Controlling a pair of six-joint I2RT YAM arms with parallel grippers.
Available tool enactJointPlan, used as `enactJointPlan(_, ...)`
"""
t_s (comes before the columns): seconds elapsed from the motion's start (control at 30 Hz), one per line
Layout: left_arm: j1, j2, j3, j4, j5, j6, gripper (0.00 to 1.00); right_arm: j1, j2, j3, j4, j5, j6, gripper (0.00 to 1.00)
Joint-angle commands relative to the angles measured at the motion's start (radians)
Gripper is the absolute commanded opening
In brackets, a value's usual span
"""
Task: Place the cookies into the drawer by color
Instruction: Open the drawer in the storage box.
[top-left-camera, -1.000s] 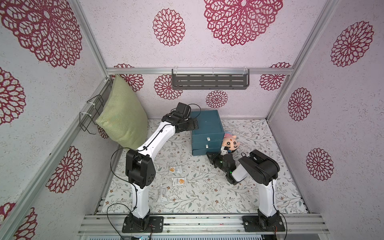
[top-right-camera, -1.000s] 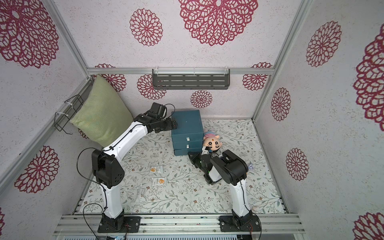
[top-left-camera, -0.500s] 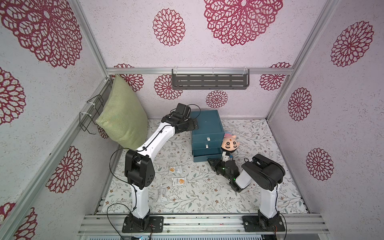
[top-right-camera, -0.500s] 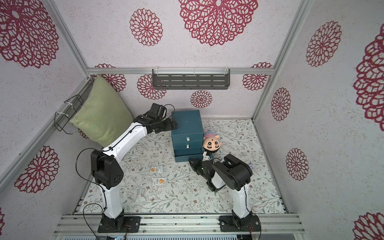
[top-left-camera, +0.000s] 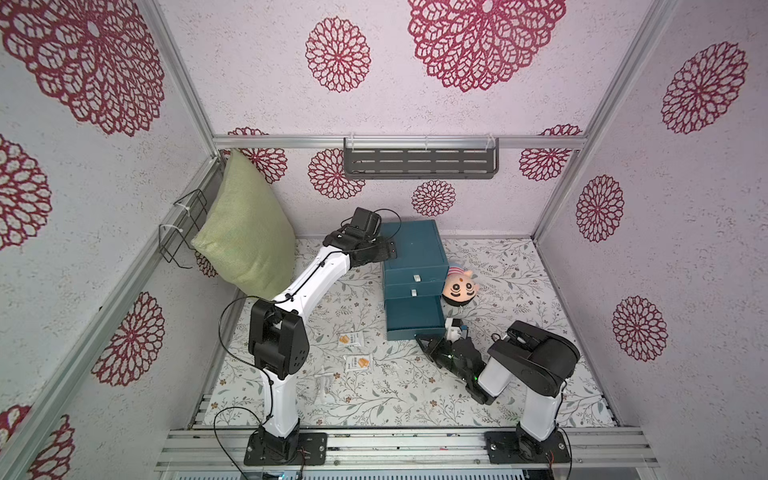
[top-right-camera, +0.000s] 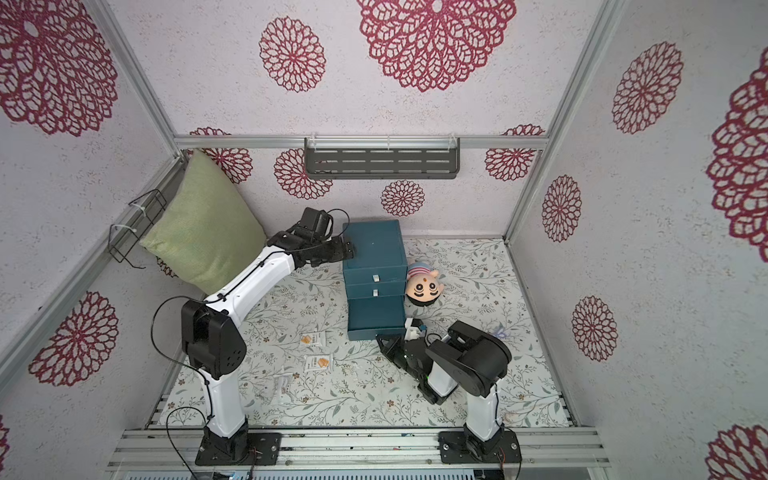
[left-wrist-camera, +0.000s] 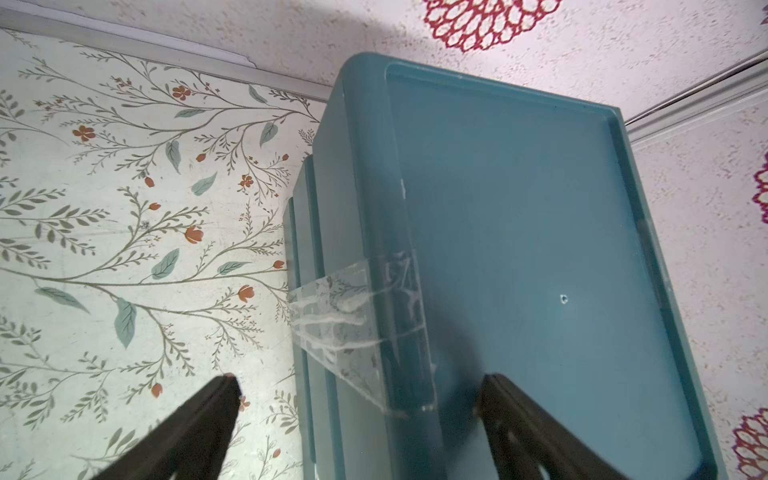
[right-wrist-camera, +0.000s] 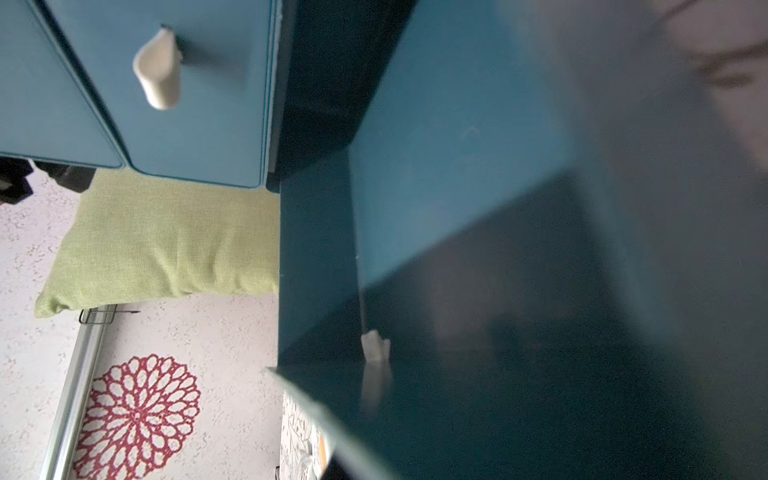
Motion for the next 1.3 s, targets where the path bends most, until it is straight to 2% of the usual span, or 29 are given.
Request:
enactJointPlan(0.0, 0.002, 0.032, -0.050, -0.135, -0.027, 0.017, 0.97, 0.018, -0.036, -0.036, -0.012, 0.021, -0.040, 0.00)
enactJointPlan(0.5, 0.002, 0.012, -0.053, -0.133, -0.029, 0.007, 0.97, 0.040, -0.110, -0.065, -0.062, 0.035, -0.071, 0.00)
enactJointPlan(0.57, 0.002, 0.000, -0.044, -0.138, -0.020, 0.002, 0.97, 0.040, -0.138, -0.058, -0.103, 0.034, -0.091, 0.14)
enactJointPlan(0.67, -0.001, -0.064, -0.043, -0.132, 0.006, -0.007, 0.97, 0.040, -0.217, -0.036, -0.241, 0.032, -0.155, 0.31)
enactJointPlan(0.87, -0.022, -0.197, -0.085, -0.116, -0.007, -0.016, 0.97, 0.045, -0.447, -0.029, -0.520, 0.064, -0.291, 0.55)
enactJointPlan(1.03, -0.032, -0.383, -0.269, -0.053, -0.043, -0.050, 0.97, 0.045, -0.655, -0.006, -0.780, 0.067, -0.438, 0.79)
enactJointPlan(1.1, -0.033, -0.465, -0.368, -0.023, -0.059, -0.070, 0.97, 0.045, -0.720, 0.008, -0.865, 0.050, -0.505, 0.95)
enactJointPlan(1.13, -0.033, -0.510, -0.418, -0.013, -0.066, -0.081, 0.97, 0.045, -0.751, 0.014, -0.911, 0.042, -0.536, 0.99)
enactJointPlan(1.27, -0.034, -0.655, -0.571, -0.014, -0.107, -0.117, 0.97, 0.045, -0.845, 0.016, -1.026, -0.002, -0.634, 0.99)
